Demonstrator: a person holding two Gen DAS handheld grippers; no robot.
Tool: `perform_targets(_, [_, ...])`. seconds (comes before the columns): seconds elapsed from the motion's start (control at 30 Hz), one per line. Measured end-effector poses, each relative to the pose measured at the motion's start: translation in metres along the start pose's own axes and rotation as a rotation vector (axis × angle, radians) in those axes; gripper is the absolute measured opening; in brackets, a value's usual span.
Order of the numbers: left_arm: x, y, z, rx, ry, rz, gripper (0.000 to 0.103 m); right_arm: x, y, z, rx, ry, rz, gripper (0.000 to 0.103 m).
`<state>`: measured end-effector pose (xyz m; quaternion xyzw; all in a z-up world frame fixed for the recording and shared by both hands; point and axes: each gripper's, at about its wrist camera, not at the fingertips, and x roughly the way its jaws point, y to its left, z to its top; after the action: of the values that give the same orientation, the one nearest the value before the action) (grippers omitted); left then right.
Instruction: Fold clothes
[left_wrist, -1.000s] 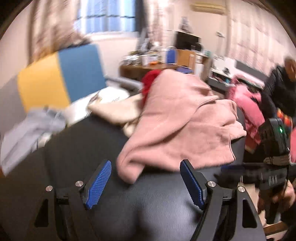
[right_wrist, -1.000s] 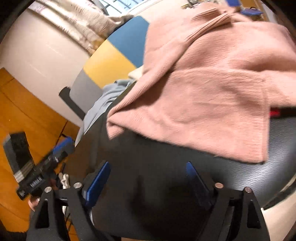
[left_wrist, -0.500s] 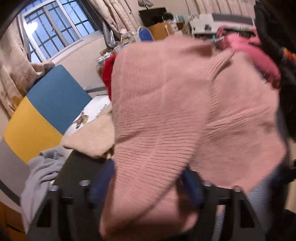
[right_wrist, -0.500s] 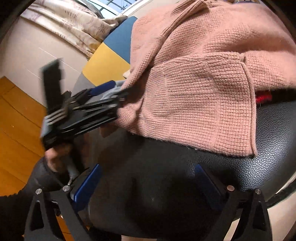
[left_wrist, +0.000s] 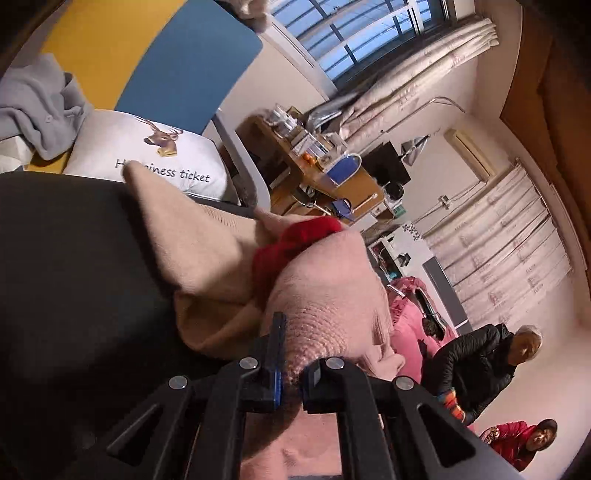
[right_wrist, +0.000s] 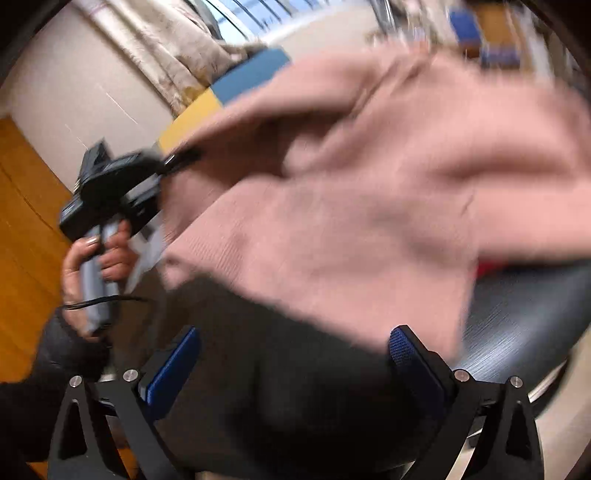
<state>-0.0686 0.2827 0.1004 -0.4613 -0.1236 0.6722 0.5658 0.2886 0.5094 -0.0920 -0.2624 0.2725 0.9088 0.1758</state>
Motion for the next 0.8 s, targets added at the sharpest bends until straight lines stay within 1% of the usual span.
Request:
perform_targets(0.03, [-0.002, 0.003, -0.003, 0.01, 0.011, 0.02, 0.005, -0.012, 0.007, 0.005, -0.068, -0.029, -0.071, 0.103])
perform_targets(0.07, [-0.001, 0.008, -0.008, 0.013, 0.033, 0.042, 0.005, -0.004, 0.003, 0.02, -0.133, -0.043, -0.135, 0.103])
perform_targets(0.13, [0.007, 0.014, -0.019, 0.018, 0.073, 0.077, 0.005, -0.004, -0.009, 0.04, -0.246, -0.071, -0.295, 0.103])
perform_targets(0.17, [0.012, 0.015, -0.024, 0.02, 0.092, 0.089, 0.005, 0.003, -0.014, 0.052, -0.285, -0.078, -0.348, 0.103])
perform_targets(0.2, [0.019, 0.015, -0.028, 0.021, 0.113, 0.092, 0.005, 0.004, -0.025, 0.061, -0.332, -0.07, -0.377, 0.103])
perform_targets(0.23, [0.022, 0.015, -0.032, 0.023, 0.13, 0.1, 0.005, 0.022, -0.025, 0.089, -0.368, -0.056, -0.389, 0.103])
perform_targets(0.27, [0.027, 0.017, -0.034, 0.026, 0.141, 0.11, 0.005, 0.036, -0.022, 0.109, -0.409, -0.048, -0.414, 0.103])
perform_targets(0.33, [0.034, 0.019, -0.033, 0.033, 0.164, 0.119, 0.006, 0.051, -0.031, 0.138, -0.501, -0.021, -0.46, 0.103])
perform_targets(0.37, [0.036, 0.019, -0.034, 0.041, 0.166, 0.128, 0.006, 0.073, -0.034, 0.161, -0.547, 0.009, -0.451, 0.103])
perform_targets(0.4, [0.038, 0.019, -0.033, 0.047, 0.173, 0.133, 0.006, 0.099, -0.024, 0.188, -0.597, 0.047, -0.441, 0.103])
perform_targets(0.5, [0.041, 0.02, -0.031, 0.05, 0.179, 0.155, 0.006, 0.112, 0.004, 0.192, -0.746, 0.196, -0.445, 0.103])
perform_targets(0.53, [0.041, 0.02, -0.03, 0.049, 0.179, 0.162, 0.006, 0.116, 0.007, 0.198, -0.754, 0.261, -0.405, 0.098])
perform_targets(0.57, [0.04, 0.02, -0.03, 0.049, 0.176, 0.165, 0.006, 0.117, 0.007, 0.2, -0.713, 0.331, -0.348, 0.075])
perform_targets(0.6, [0.037, 0.019, -0.031, 0.052, 0.172, 0.161, 0.006, 0.115, 0.006, 0.201, -0.661, 0.377, -0.322, 0.06])
perform_targets(0.63, [0.034, 0.017, -0.032, 0.055, 0.166, 0.157, 0.006, 0.108, 0.01, 0.195, -0.647, 0.386, -0.319, 0.048])
perform_targets(0.7, [0.024, 0.015, -0.033, 0.054, 0.139, 0.143, 0.006, 0.091, 0.02, 0.181, -0.629, 0.388, -0.315, 0.04])
perform_targets(0.73, [0.018, 0.014, -0.033, 0.049, 0.124, 0.133, 0.006, 0.081, 0.026, 0.173, -0.62, 0.387, -0.312, 0.034])
perform_targets(0.8, [0.004, 0.011, -0.032, 0.044, 0.085, 0.111, 0.005, 0.057, 0.033, 0.164, -0.543, 0.362, -0.263, 0.027])
